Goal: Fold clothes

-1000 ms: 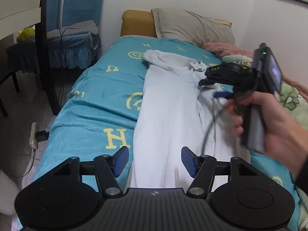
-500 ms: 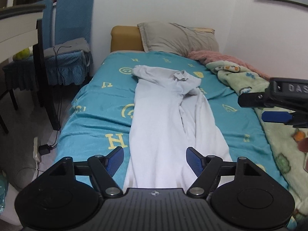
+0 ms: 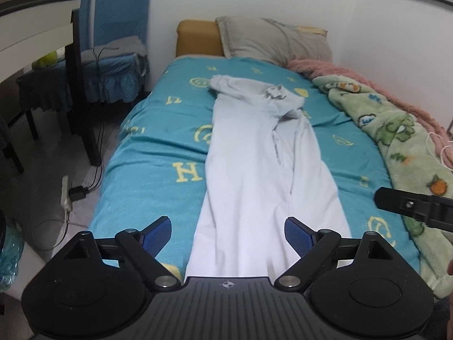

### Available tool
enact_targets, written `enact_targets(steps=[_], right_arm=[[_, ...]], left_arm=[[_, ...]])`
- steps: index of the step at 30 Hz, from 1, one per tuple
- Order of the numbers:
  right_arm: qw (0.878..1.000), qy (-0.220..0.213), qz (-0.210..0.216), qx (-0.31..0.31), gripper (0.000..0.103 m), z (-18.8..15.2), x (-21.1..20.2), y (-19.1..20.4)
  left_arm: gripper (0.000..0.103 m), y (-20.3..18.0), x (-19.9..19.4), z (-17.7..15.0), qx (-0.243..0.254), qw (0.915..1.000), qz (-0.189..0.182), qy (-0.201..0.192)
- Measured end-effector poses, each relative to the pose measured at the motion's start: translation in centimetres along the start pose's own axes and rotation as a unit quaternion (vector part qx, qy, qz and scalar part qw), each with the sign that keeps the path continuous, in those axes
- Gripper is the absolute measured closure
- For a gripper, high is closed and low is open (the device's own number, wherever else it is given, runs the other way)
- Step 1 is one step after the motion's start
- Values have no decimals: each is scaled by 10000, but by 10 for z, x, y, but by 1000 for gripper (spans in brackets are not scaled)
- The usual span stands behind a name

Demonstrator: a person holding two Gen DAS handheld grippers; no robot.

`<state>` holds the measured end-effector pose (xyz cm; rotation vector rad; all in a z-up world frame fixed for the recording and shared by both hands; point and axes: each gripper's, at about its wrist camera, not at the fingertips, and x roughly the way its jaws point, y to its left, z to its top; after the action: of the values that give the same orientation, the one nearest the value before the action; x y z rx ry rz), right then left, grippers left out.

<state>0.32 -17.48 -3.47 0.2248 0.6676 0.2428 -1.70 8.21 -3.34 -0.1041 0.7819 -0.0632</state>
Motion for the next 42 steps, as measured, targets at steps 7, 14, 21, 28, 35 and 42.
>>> enact_targets(steps=[7,14,21,28,35,42], right_arm=[[9992,245,19,328,22,-8,3,-15],[9818,817,268,1693,22,-19,16,-66],[9572,1396,313,2516,30,-36,39,-88],[9230,1932,232,3319,35,-55,57,-110],[9220,2120,320,3224,39,-58,58,-105],[9207,2306,425,3118,75,-60,50,-96]], left_arm=[[11,28,28,1,-954,9910,-37,935],[13,70,56,-7,-2049,9661,90,1566],[16,95,69,-20,-2863,9392,-123,1894],[31,88,60,-23,-2790,9391,-393,1967],[43,77,58,-28,-2652,9400,-499,2089],[53,83,48,-32,-2820,9382,-372,1972]])
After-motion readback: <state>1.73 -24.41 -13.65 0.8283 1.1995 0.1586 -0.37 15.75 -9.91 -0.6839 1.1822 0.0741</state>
